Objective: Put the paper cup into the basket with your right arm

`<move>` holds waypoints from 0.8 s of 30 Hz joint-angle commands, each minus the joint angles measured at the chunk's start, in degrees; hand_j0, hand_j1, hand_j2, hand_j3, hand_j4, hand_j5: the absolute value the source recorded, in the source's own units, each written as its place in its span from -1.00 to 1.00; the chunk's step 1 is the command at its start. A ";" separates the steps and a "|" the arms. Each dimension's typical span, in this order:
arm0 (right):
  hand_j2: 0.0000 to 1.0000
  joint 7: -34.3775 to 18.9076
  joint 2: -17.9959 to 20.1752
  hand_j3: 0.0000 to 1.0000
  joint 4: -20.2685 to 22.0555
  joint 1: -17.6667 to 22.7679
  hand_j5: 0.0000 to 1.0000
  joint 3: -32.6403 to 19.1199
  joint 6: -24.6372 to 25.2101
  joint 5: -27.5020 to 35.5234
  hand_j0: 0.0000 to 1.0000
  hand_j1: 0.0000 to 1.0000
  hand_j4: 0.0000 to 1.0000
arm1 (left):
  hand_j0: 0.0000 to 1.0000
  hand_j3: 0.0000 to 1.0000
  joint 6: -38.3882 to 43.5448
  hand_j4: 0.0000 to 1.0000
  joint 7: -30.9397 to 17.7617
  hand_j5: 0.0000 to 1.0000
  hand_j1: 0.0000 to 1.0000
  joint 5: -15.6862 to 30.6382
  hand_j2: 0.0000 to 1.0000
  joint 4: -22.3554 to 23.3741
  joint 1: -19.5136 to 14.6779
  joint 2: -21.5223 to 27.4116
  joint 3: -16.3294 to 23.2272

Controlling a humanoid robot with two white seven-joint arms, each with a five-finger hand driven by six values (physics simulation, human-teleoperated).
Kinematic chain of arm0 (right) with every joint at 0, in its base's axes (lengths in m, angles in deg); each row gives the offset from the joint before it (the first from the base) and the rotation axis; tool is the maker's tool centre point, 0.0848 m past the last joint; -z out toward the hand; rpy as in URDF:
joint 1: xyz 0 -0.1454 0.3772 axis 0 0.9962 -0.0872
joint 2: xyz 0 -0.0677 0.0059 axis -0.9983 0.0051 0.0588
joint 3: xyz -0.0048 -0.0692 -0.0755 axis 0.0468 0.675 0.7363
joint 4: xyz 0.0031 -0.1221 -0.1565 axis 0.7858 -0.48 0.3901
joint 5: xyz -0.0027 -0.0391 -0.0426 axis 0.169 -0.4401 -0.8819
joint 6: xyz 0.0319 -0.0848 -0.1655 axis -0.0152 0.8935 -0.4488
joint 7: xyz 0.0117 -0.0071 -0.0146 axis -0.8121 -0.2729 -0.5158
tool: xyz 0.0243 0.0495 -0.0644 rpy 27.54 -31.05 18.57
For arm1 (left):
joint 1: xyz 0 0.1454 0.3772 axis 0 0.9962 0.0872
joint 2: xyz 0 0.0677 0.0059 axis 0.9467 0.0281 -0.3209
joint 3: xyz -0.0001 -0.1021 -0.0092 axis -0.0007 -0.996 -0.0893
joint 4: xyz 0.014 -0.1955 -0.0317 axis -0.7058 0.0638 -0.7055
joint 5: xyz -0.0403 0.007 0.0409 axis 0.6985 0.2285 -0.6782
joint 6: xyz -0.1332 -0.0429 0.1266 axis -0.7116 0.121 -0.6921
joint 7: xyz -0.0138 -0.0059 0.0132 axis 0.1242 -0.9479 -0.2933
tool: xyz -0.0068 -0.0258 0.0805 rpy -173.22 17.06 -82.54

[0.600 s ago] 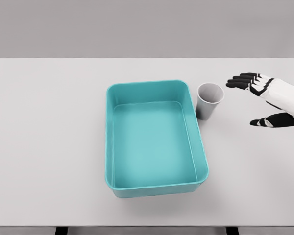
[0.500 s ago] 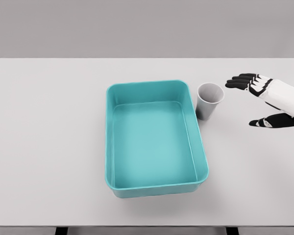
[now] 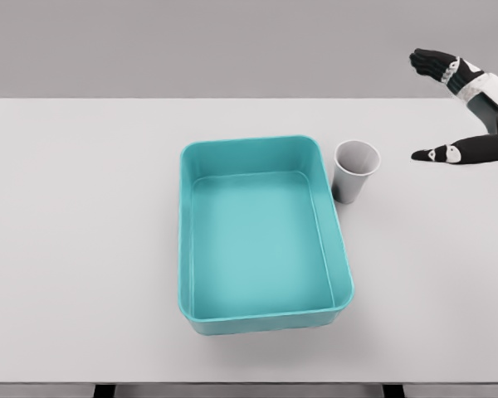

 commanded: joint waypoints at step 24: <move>1.00 -0.55 -3.35 1.00 -17.46 -6.16 1.00 13.86 21.84 2.81 1.00 1.00 1.00 | 1.00 1.00 0.00 1.00 -0.08 1.00 1.00 0.06 1.00 0.00 0.00 0.00 0.01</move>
